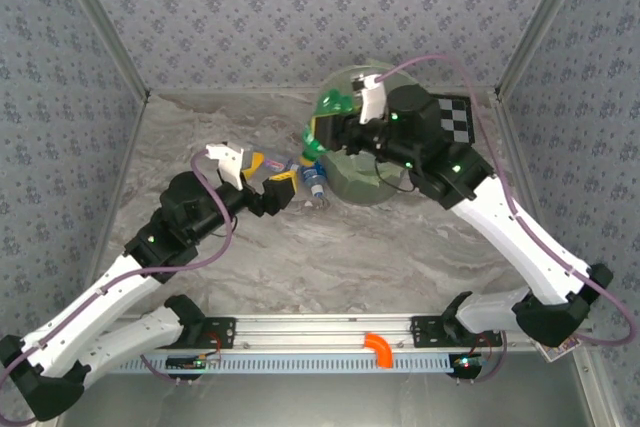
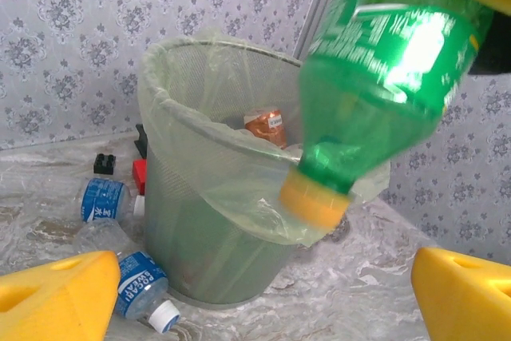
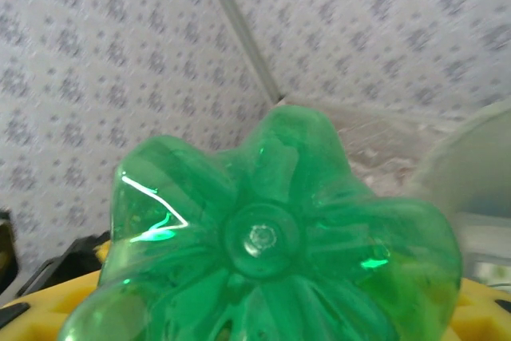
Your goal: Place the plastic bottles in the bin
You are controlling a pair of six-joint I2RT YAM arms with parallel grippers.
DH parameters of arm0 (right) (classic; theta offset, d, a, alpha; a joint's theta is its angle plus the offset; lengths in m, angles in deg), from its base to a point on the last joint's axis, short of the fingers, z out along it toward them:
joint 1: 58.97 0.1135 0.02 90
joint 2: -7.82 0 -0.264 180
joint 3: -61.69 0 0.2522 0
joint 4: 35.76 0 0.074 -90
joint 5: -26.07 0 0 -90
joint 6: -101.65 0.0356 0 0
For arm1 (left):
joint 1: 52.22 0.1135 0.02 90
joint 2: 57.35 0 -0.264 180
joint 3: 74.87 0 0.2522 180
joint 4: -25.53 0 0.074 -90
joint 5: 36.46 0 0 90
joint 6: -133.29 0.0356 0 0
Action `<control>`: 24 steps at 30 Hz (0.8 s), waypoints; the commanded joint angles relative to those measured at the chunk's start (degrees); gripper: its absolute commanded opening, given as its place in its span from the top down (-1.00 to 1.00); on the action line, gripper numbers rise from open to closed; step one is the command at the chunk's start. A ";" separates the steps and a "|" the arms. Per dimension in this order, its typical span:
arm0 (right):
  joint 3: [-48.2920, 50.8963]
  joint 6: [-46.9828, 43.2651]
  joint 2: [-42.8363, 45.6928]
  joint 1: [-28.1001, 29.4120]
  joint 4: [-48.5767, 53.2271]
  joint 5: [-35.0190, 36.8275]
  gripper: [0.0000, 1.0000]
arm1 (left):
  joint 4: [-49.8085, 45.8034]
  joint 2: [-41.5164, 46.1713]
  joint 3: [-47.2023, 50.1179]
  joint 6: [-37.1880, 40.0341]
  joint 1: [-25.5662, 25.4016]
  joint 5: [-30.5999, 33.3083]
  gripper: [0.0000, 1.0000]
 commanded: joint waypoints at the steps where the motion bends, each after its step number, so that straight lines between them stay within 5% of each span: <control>1: -0.39 -1.81 1.29 -4.49 1.97 3.14 -0.02 | 0.62 1.54 0.32 -0.62 -0.08 1.80 -0.88; 11: 3.81 -3.21 0.30 -13.89 -4.53 13.89 0.00 | 1.50 2.47 1.96 -1.99 -0.09 3.46 -0.99; 24: -8.26 -30.69 -15.38 -13.02 -1.37 30.16 0.01 | -3.39 5.06 1.49 -2.22 -0.05 3.39 -1.00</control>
